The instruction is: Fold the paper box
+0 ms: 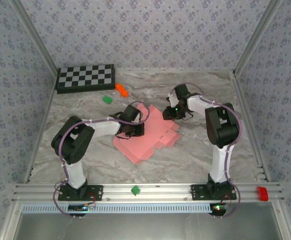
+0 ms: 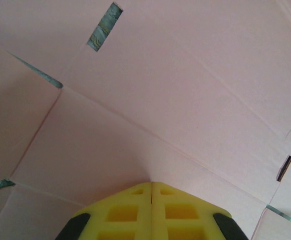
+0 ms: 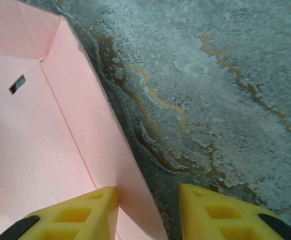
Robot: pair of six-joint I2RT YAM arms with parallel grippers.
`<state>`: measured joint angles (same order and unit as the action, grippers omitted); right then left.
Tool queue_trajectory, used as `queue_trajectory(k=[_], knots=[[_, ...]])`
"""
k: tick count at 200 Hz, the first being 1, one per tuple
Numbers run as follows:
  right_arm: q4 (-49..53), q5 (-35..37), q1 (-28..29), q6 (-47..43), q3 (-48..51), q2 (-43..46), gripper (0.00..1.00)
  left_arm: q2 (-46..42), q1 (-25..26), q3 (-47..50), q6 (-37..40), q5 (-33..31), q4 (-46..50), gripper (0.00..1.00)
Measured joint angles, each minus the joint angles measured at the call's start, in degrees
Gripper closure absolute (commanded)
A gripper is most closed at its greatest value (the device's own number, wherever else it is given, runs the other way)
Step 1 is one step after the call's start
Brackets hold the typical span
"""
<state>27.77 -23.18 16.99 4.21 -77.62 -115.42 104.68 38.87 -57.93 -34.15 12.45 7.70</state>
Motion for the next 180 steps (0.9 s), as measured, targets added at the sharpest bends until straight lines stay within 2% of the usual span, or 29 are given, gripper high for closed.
queue_trajectory(k=[69, 136, 180], knots=[[0.52, -1.53, 0.02, -2.14, 0.00, 0.17, 0.74, 0.00, 0.00, -0.04, 0.00, 0.00, 0.02, 1.00], [0.90, -1.03, 1.05, -5.11, 0.11, 3.56, 0.92, 0.02, 0.02, -0.15, 0.00, 0.04, 0.00, 1.00], [1.46, 1.18, 2.16, -7.78, 0.11, 5.40, 0.99, 0.11, 0.02, -0.46, 0.00, 0.46, 0.04, 1.00]])
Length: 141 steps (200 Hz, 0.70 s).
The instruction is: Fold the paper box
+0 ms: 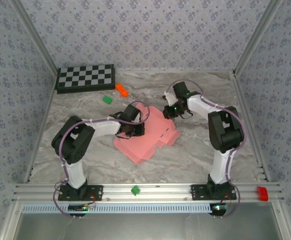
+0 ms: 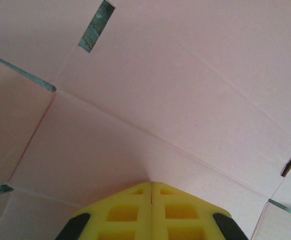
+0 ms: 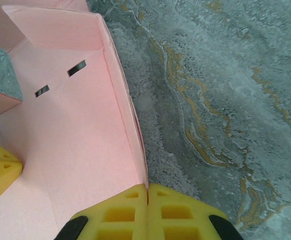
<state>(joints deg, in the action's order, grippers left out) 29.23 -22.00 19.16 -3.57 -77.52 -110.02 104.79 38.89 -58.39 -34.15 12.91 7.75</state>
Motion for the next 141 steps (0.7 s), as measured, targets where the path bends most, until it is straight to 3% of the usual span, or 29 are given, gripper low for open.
queue_trajectory(k=[19, 47, 77, 96, 141], knots=[[0.35, 1.66, 0.59, -1.79, 0.00, 1.09, 1.00, 0.00, 0.00, -0.22, 0.00, 0.46, 0.39, 1.00], [0.42, 4.22, 1.53, -4.94, 0.00, 3.28, 1.00, -0.33, 0.00, -0.79, 0.00, 0.55, 2.05, 0.89], [-0.02, 6.45, 1.73, -8.46, 0.00, 5.53, 1.00, -3.17, -0.28, -0.81, -0.15, -1.27, 4.74, 0.66], [-0.98, 7.78, 1.88, -10.86, 0.26, 6.58, 1.00, -5.99, -0.85, -0.52, -0.26, -3.08, 5.51, 0.59], [-3.41, 9.66, 2.54, -15.91, 1.51, 9.14, 1.00, -9.44, -3.87, 4.15, -1.33, -5.31, 5.60, 0.59]])
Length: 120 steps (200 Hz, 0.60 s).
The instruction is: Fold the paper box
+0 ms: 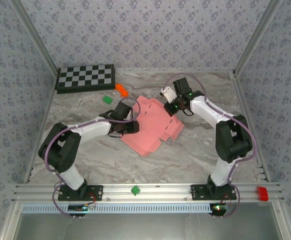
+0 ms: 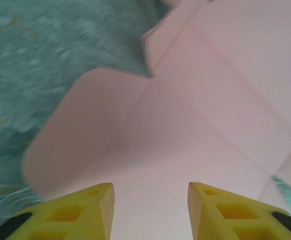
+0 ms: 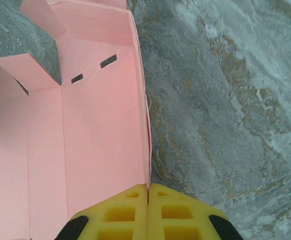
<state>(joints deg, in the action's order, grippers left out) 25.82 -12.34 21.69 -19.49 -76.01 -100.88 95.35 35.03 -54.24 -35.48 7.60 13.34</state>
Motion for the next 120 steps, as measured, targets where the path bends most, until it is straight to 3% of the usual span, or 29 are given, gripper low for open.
queue_trajectory(k=[120], knots=[[-7.85, 7.32, 3.91, -9.60, 4.87, 5.33, 1.00, -0.11, -0.24, 6.60, -4.07, 0.55, -4.79, 0.93]])
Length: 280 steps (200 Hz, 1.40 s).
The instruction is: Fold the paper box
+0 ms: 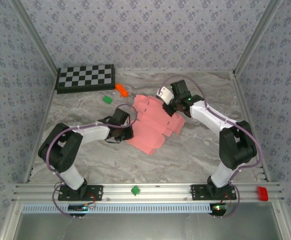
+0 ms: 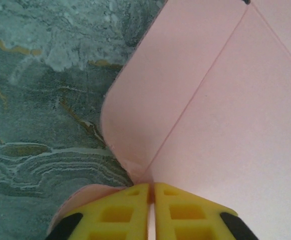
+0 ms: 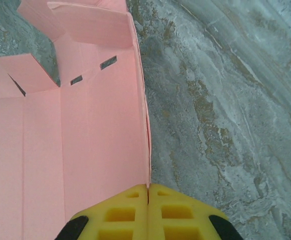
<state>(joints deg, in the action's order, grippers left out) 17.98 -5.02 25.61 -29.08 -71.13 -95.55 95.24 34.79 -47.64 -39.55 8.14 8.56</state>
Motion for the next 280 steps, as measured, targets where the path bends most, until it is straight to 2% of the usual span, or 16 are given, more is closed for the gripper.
queue_trajectory(k=[21, 70, 178, 280], knots=[[-2.95, 1.53, 1.38, -1.99, 2.08, 1.33, 1.00, -0.44, 0.11, 0.94, -1.09, 0.02, -1.57, 1.00], [-12.37, 5.66, 4.98, -8.28, 9.62, 3.43, 1.00, -0.59, 0.37, 1.88, -3.93, 0.00, -4.00, 1.00], [-28.92, 14.51, 10.01, -21.90, 16.52, 3.39, 1.00, -0.20, 3.13, 2.60, -8.85, -0.50, -8.48, 1.00], [-34.88, 16.70, 11.89, -28.24, 20.06, 1.46, 1.00, 1.07, 3.98, 2.60, -9.68, -1.29, -10.58, 1.00]])
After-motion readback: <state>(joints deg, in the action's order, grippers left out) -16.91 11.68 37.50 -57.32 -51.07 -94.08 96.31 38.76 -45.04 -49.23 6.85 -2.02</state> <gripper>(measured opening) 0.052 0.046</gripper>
